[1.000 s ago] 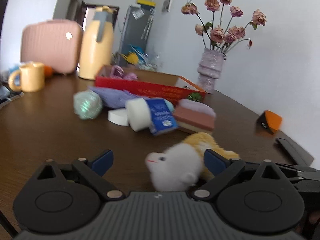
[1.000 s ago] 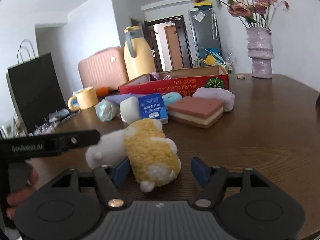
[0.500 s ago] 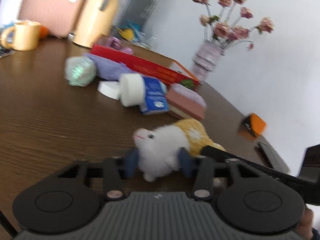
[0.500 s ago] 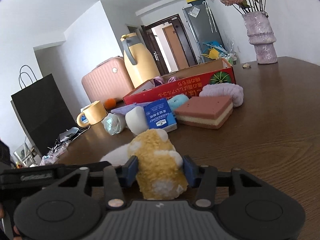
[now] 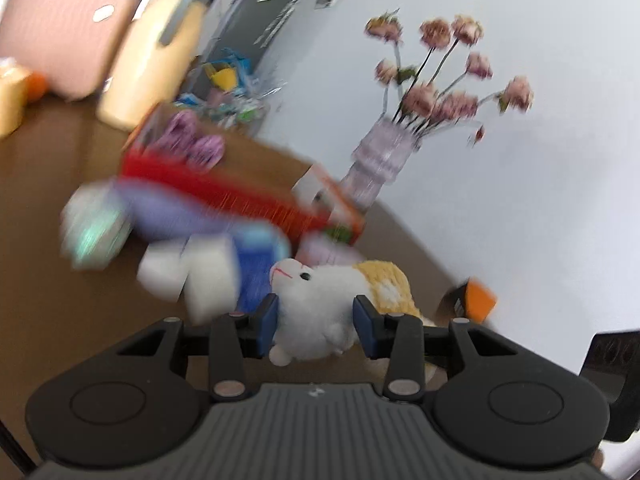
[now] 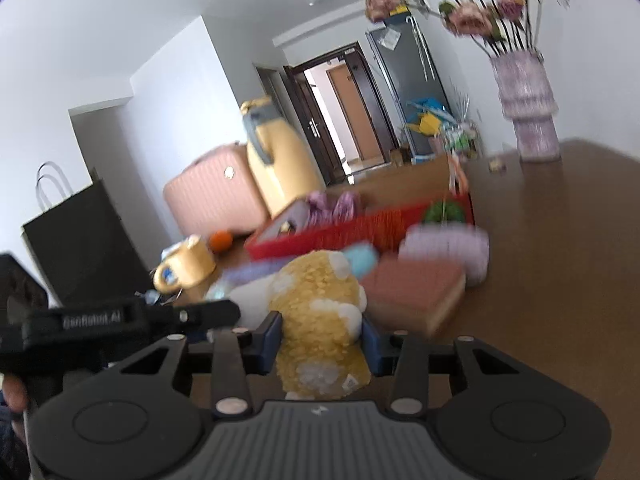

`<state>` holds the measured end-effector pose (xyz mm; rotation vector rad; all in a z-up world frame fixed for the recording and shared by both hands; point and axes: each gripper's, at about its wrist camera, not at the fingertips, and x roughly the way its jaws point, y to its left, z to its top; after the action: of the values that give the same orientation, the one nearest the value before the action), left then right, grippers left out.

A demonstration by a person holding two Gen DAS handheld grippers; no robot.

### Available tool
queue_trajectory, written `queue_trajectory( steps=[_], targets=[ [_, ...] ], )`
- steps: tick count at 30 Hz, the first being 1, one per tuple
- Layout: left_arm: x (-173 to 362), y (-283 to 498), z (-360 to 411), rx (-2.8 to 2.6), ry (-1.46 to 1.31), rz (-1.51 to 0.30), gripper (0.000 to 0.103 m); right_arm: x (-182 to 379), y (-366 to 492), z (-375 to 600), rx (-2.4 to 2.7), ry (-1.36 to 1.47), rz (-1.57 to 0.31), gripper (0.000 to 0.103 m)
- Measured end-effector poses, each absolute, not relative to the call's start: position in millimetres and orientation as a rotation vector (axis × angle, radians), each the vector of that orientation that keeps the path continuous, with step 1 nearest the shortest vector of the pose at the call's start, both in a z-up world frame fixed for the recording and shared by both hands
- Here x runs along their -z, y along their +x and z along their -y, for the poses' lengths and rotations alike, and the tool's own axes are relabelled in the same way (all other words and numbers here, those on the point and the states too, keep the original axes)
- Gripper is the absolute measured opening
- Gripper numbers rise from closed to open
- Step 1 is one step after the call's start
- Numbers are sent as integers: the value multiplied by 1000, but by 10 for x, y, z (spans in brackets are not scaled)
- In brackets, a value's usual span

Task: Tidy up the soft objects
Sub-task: 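Place the plush hamster into the cardboard box and release it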

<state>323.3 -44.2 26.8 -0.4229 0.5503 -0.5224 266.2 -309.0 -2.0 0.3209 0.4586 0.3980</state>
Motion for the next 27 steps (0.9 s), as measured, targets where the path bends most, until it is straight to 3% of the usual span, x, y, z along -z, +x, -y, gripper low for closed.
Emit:
queue_trajectory(
  steps=[8, 13, 16, 22, 27],
  targets=[
    [-786, 5244, 837, 550, -334, -519, 41, -585, 4539, 3442, -365, 341, -442, 38],
    [-489, 6346, 1247, 416, -271, -632, 43, -332, 5816, 3589, -305, 376, -572, 38],
    [-208, 6797, 1477, 367, -178, -748, 38, -78, 6323, 3545, -238, 326, -670, 38],
    [-128, 6853, 1584, 352, -80, -765, 41, 3, 6485, 3205, -111, 77, -714, 40],
    [-538, 6544, 1434, 336, -37, -716, 49, -322, 6315, 3109, -95, -6, -693, 39]
  ],
)
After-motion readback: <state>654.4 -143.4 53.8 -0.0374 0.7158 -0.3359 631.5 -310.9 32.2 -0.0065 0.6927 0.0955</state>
